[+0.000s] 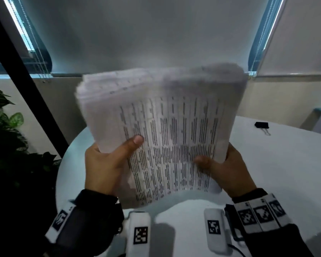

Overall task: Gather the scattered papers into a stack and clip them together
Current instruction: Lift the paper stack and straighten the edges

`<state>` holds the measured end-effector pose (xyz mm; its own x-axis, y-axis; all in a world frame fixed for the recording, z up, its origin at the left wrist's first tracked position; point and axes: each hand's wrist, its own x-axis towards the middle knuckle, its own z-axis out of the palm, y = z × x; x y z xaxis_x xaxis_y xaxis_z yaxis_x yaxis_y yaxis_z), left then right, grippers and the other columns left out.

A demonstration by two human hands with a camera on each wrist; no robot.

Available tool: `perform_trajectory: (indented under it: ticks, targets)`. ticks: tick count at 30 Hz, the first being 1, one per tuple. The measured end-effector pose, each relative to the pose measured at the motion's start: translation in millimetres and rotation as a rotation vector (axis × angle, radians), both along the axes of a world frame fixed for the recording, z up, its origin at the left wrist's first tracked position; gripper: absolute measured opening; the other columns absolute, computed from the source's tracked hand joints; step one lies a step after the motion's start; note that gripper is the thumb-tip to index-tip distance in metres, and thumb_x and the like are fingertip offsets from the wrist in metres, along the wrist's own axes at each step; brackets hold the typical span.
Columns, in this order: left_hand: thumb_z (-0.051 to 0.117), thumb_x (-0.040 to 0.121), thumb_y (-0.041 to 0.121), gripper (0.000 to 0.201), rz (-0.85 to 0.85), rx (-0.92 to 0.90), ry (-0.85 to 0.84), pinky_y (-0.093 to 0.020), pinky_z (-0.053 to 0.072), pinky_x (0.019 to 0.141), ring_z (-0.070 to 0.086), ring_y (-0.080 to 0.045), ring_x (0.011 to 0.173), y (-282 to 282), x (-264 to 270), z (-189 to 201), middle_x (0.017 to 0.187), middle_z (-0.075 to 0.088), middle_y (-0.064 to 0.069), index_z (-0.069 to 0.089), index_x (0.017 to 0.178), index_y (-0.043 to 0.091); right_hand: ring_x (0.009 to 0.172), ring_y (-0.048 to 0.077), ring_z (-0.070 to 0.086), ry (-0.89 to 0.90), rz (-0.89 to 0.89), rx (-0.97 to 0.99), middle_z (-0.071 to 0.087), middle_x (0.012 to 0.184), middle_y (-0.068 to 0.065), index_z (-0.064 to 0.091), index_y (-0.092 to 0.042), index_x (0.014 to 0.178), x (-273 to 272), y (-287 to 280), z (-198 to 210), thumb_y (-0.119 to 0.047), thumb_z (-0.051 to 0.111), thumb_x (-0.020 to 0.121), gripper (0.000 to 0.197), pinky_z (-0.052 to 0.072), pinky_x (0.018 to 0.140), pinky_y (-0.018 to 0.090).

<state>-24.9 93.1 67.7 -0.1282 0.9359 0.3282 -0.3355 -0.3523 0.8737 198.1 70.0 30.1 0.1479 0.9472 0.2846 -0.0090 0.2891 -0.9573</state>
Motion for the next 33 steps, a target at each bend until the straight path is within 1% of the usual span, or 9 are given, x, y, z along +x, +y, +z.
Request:
perform_trajectory:
  ticks: [4,8,12,16,20,25,28,30,33]
  targets:
    - [0.069,0.078,0.007,0.024,0.067,0.050,-0.136,-0.025,0.058,0.077,0.072,-0.012,0.088,0,-11,15,0.092,0.076,0.004,0.066,0.102,0.004,0.088,0.019,0.071,0.150,-0.069,0.030,0.075,0.092,0.000,0.069,-0.018,0.098,-11,-7,-3,-0.019,0.089,0.052,0.050,0.057,0.072,0.028]
    - [0.083,0.069,0.039,0.076,-0.098,-0.105,-0.308,-0.053,0.046,0.100,0.060,-0.032,0.118,-2,-2,9,0.131,0.060,-0.017,0.055,0.131,0.003,0.111,0.021,0.063,0.653,0.085,0.141,0.068,0.118,0.003,0.069,-0.028,0.109,-44,-5,-4,-0.024,0.091,0.046,0.067,0.053,0.090,0.037]
    - [0.083,0.070,0.039,0.087,-0.173,-0.110,-0.399,-0.059,0.037,0.105,0.052,-0.038,0.126,-9,10,6,0.139,0.052,-0.019,0.044,0.141,0.007,0.115,0.032,0.060,0.893,0.283,-0.008,0.061,0.128,0.011,0.049,-0.025,0.135,-68,-11,-1,-0.031,0.094,0.045,0.101,0.054,0.081,0.050]
    - [0.082,0.067,0.042,0.081,-0.227,-0.145,-0.439,-0.055,0.042,0.103,0.055,-0.035,0.124,-16,23,-2,0.135,0.057,-0.016,0.053,0.135,0.011,0.105,0.034,0.065,0.994,0.385,-0.007,0.068,0.115,0.015,0.068,-0.017,0.116,-63,-19,4,-0.028,0.095,0.040,0.081,0.056,0.074,0.048]
    - [0.087,0.055,0.043,0.067,-0.328,-0.207,-0.427,-0.044,0.054,0.092,0.065,-0.029,0.110,-24,37,-15,0.120,0.068,-0.013,0.071,0.114,0.014,0.122,0.038,0.053,0.980,0.228,0.001,0.052,0.136,0.018,0.042,-0.018,0.140,-50,-16,3,-0.030,0.093,0.048,0.106,0.045,0.093,0.058]
    - [0.082,0.059,0.021,0.063,-0.265,-0.073,-0.372,-0.034,0.058,0.077,0.070,-0.023,0.096,-10,13,2,0.106,0.073,-0.007,0.059,0.116,0.009,0.133,0.042,0.039,0.840,0.113,0.184,0.039,0.146,0.019,0.033,-0.020,0.144,-20,-18,13,-0.023,0.078,0.074,0.084,0.024,0.105,0.069]
    - [0.083,0.060,0.025,0.067,-0.249,-0.023,-0.126,-0.033,0.059,0.071,0.071,-0.021,0.087,11,-21,13,0.102,0.073,-0.006,0.058,0.121,0.014,0.129,0.042,0.044,0.720,0.061,0.142,0.045,0.142,0.019,0.040,-0.018,0.141,2,-22,12,-0.022,0.081,0.071,0.081,0.028,0.103,0.068]
    - [0.089,0.042,0.045,0.081,-0.235,-0.062,0.035,-0.026,0.057,0.056,0.072,-0.014,0.071,17,-37,14,0.087,0.076,0.000,0.061,0.116,0.029,0.120,0.040,0.053,0.616,-0.051,0.068,0.056,0.132,0.017,0.049,-0.015,0.133,11,-26,8,-0.018,0.079,0.068,0.072,0.039,0.097,0.063]
    - [0.085,0.021,0.068,0.100,-0.287,-0.091,0.277,-0.018,0.054,0.058,0.073,-0.010,0.078,16,-35,10,0.090,0.076,0.006,0.063,0.112,0.033,0.099,0.040,0.066,0.394,-0.137,0.024,0.070,0.108,0.018,0.065,-0.009,0.109,15,-29,5,-0.021,0.086,0.057,0.058,0.055,0.079,0.050]
